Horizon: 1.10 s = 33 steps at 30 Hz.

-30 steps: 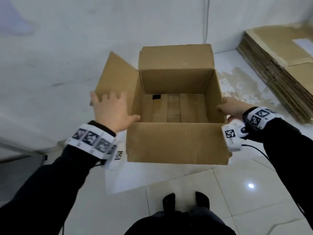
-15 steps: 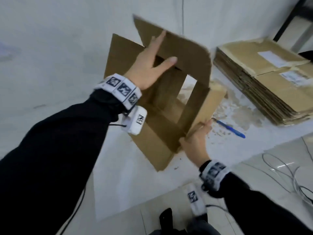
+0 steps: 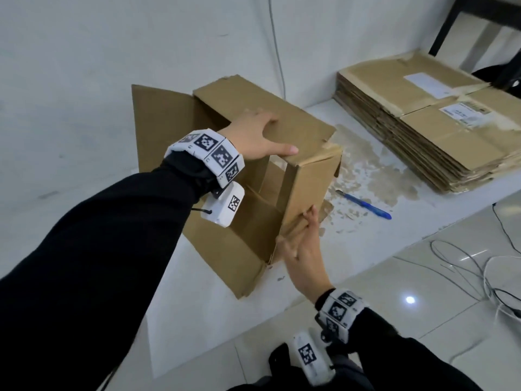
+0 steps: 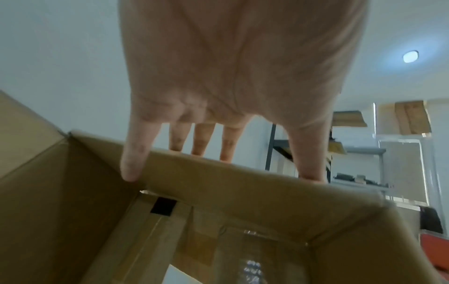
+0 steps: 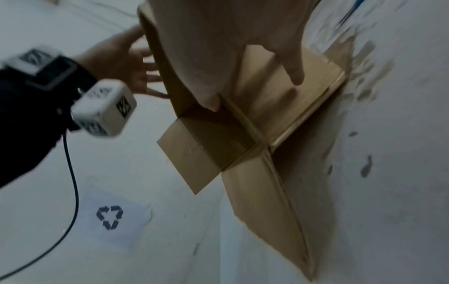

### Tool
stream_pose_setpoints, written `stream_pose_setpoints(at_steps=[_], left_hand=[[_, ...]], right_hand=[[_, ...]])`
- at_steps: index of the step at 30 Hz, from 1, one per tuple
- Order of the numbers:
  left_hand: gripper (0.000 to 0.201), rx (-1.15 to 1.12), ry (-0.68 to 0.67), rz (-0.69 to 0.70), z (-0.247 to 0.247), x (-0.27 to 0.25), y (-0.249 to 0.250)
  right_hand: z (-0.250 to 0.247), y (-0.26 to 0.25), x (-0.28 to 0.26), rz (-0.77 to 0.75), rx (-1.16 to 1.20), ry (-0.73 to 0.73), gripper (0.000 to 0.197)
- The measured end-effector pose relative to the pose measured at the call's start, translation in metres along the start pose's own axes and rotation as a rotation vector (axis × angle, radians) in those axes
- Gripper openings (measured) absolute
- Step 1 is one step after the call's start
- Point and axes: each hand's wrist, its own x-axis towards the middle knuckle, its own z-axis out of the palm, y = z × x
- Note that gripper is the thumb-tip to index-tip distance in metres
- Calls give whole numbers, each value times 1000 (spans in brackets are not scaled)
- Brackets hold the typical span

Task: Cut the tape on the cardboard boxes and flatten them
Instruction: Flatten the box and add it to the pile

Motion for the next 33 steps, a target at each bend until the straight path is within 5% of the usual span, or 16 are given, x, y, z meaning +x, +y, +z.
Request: stream_pose_setpoints(at_steps=[4, 7, 10, 13, 15, 19, 21, 24, 26, 28, 31, 33], left_hand=[[88, -6, -38, -22, -2, -1, -1], [90, 11, -66, -57, -4, -14, 0], [89, 18, -86, -112, -5, -39, -16], [91, 37, -149, -211, 2, -68, -38], [96, 38, -164, -273, 9, -86, -50], [95, -18, -80, -351, 20, -113, -55], [85, 126, -58, -424, 21, -122, -46], [43, 414, 187, -497, 18, -129, -16], [33, 261, 473, -434, 23, -123, 14], [38, -22, 531, -397, 36, -102, 44], [52, -204, 357, -454, 66, -65, 65], [58, -122, 351, -516, 87, -56, 63]], right_hand=[[-59, -15, 27, 46, 141, 156, 42], [-92, -23, 62, 195, 264, -44, 49], [-105, -24, 95, 288, 621, -168, 76], [-109, -44, 110, 169, 779, -169, 60], [-107, -69, 115, -64, 701, -227, 43], [-83, -113, 128, -465, 165, -517, 20], [-68, -123, 138, -565, -125, -633, 27], [-51, -124, 155, -555, -423, -710, 76], [-47, -121, 166, -481, -386, -779, 103], [-50, -115, 175, -347, -235, -876, 123], [-61, -97, 179, -237, -98, -995, 116], [-73, -86, 183, -304, -82, -928, 80]])
